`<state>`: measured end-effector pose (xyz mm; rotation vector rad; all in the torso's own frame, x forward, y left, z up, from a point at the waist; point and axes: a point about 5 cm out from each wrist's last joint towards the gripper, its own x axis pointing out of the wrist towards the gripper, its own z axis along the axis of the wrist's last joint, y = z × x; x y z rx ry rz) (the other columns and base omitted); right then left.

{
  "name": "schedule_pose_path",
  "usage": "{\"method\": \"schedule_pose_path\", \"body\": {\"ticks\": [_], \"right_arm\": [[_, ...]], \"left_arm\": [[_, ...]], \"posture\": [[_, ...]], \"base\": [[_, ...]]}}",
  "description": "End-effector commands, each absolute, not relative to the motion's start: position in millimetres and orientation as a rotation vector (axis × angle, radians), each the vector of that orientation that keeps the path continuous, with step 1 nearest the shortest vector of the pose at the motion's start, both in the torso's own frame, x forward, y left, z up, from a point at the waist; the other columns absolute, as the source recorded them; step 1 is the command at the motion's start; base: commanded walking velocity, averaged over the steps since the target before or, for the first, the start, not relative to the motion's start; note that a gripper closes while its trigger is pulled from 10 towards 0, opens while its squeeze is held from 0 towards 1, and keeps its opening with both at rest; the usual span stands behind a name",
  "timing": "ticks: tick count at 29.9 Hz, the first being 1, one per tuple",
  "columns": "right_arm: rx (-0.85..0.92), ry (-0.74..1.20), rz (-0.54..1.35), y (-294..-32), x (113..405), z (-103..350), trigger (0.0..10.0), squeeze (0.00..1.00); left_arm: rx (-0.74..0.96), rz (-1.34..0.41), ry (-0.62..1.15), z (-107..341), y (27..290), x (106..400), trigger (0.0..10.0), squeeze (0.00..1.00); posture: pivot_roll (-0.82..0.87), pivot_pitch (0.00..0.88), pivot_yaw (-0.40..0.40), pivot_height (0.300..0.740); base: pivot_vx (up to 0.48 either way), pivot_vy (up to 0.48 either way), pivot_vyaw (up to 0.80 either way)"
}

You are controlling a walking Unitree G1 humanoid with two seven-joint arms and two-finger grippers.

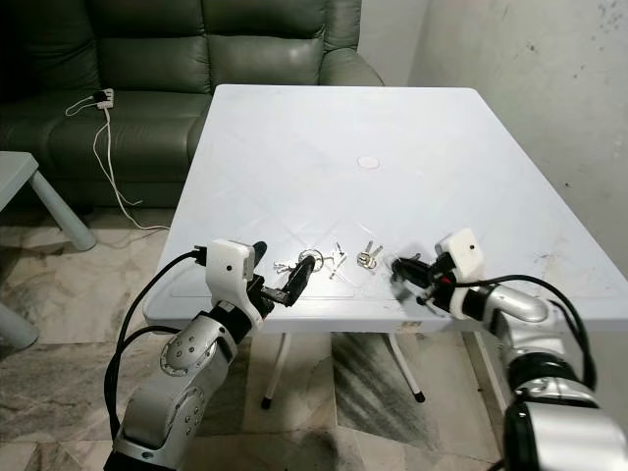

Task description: Hang keys on a hook

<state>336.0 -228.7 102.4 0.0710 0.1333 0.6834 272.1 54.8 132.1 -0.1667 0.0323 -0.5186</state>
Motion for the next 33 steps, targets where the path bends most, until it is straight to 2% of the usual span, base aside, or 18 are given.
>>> {"method": "schedule_pose_path", "body": {"ticks": [1, 2, 9, 14, 18, 19, 22, 28, 33], "right_arm": [[0.138, 0.034, 0.633, -227.7, 343.9, 117.1, 10.0, 0.0], [0.209, -0.009, 0.598, -223.1, 346.2, 118.7, 10.0, 0.0], [0.355, -0.188, 0.443, -201.3, 354.3, 133.1, 10.0, 0.0], [0.341, -0.24, 0.311, -199.8, 356.9, 139.6, 10.0, 0.0], [0.253, -0.256, 0.208, -196.8, 356.5, 142.7, 10.0, 0.0], [0.183, -0.24, 0.187, -194.0, 354.6, 141.2, 10.0, 0.0], [0.055, -0.206, 0.222, -179.0, 350.6, 137.1, 10.0, 0.0], [-0.016, -0.207, 0.239, -155.3, 341.7, 138.6, 10.0, 0.0], [-0.033, -0.201, 0.209, -149.3, 339.9, 138.7, 10.0, 0.0]], "left_arm": [[-0.203, -0.522, 0.017, 136.8, 46.1, 271.9, 10.0, 0.0], [-0.198, -0.511, 0.012, 137.3, 48.7, 273.8, 10.0, 0.0], [-0.187, -0.398, -0.01, 139.9, 75.6, 292.3, 10.0, 0.0], [-0.167, -0.323, -0.022, 144.9, 93.7, 304.7, 10.0, 0.0], [-0.138, -0.252, -0.049, 150.2, 110.5, 315.7, 10.0, 0.0], [-0.146, -0.242, -0.046, 150.5, 114.6, 318.6, 10.0, 0.0], [-0.184, -0.179, -0.06, 153.1, 126.8, 322.6, 10.0, 0.0], [-0.258, -0.127, -0.08, 156.2, 142.6, 328.3, 10.0, 0.0], [-0.238, -0.081, -0.09, 157.7, 152.8, 333.5, 10.0, 0.0]], "posture": [[0.02, 0.048, -0.086, 0.74], [0.02, 0.04, -0.087, 0.74], [0.02, 0.011, -0.085, 0.74], [0.02, 0.0, -0.084, 0.74], [0.03, 0.0, -0.08, 0.74], [0.03, 0.0, -0.078, 0.74], [0.03, 0.0, -0.074, 0.74], [0.02, 0.0, -0.064, 0.74], [0.01, 0.0, -0.049, 0.74]], "base": [[0.0, 0.0, 0.0], [0.0, 0.0, 0.0], [0.0, 0.0, 0.0], [0.0, 0.0, 0.0], [0.0, 0.0, 0.0], [0.0, 0.0, 0.0], [0.0, 0.0, 0.0], [0.0, 0.0, 0.0], [0.0, 0.0, -0.26]]}}
